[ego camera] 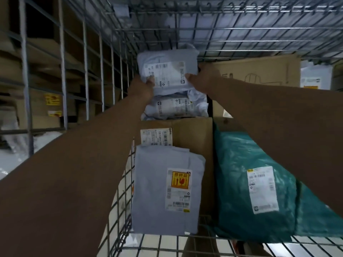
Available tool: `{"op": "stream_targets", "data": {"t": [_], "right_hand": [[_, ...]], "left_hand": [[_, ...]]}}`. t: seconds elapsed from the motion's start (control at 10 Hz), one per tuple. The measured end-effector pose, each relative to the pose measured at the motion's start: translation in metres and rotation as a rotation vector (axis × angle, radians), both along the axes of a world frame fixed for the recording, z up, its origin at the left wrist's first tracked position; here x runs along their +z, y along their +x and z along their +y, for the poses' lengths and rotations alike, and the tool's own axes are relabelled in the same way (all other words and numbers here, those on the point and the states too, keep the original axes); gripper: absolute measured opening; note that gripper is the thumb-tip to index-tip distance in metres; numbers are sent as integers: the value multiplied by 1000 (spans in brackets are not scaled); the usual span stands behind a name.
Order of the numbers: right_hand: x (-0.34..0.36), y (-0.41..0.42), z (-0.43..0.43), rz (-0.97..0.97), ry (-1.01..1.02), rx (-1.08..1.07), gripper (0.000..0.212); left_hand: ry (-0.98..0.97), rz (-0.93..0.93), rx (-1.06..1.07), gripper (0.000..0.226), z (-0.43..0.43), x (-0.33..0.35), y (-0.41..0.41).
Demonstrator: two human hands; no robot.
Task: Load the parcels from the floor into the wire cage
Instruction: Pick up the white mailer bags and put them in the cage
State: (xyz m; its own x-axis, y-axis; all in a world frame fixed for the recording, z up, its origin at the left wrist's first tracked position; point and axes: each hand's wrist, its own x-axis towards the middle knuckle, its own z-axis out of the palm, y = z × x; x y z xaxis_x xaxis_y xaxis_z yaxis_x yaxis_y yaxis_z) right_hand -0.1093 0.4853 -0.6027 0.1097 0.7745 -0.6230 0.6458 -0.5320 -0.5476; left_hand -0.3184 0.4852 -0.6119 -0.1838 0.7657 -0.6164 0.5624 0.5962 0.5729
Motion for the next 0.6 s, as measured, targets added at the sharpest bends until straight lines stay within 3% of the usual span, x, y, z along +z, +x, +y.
{"op": "stream_targets", "data": {"t": [0.2, 0.4, 0.5, 0.6], "right_hand": [[-21, -13, 8, -37, -60, 77, 42], [-28, -24, 15, -51, -149, 74, 43], [-27, -28, 10, -57, -144, 103, 57], [-20, -28, -18, -78, 7, 82, 88]], "left_hand": [[-51, 45, -51, 50, 7, -25, -8], [-68, 234, -59, 50, 11, -21, 3], [103, 393, -61, 44, -4, -14, 9], [312, 428, -70, 47, -29, 0, 20]]}}
